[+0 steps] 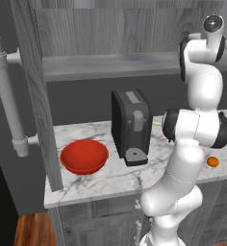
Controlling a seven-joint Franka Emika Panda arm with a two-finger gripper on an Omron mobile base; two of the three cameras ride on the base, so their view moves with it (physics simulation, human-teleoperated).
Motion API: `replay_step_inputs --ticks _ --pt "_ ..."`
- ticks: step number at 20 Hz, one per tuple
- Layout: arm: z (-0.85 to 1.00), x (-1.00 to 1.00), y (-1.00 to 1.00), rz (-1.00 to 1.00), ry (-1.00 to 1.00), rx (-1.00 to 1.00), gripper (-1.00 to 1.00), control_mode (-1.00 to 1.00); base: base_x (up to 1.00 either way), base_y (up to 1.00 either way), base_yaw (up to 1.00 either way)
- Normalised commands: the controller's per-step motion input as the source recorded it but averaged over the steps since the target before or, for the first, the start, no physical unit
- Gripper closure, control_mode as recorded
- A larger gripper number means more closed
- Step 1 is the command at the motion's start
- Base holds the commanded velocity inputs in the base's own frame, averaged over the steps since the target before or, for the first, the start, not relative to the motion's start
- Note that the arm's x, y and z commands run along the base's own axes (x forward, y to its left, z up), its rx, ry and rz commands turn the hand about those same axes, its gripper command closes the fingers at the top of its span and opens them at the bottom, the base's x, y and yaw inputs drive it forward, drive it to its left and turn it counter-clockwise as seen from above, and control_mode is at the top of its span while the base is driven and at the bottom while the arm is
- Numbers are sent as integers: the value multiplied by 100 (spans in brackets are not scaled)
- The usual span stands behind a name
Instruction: Pick both bowls and place them on the counter. Then place the tangerine in one bowl and place the pear in the other bowl.
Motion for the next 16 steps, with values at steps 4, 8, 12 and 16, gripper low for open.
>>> replay_step_inputs --ticks 4,8,12,16 --pt "0 14 -12 0 0 0 -100 -100 0 0 0" --pt "-6 12 -14 0 1 0 -100 -100 0 0 0" --pt "-14 10 -8 0 2 0 -100 -100 0 0 0" --pt "-13 7 -2 0 3 0 -100 -100 0 0 0"
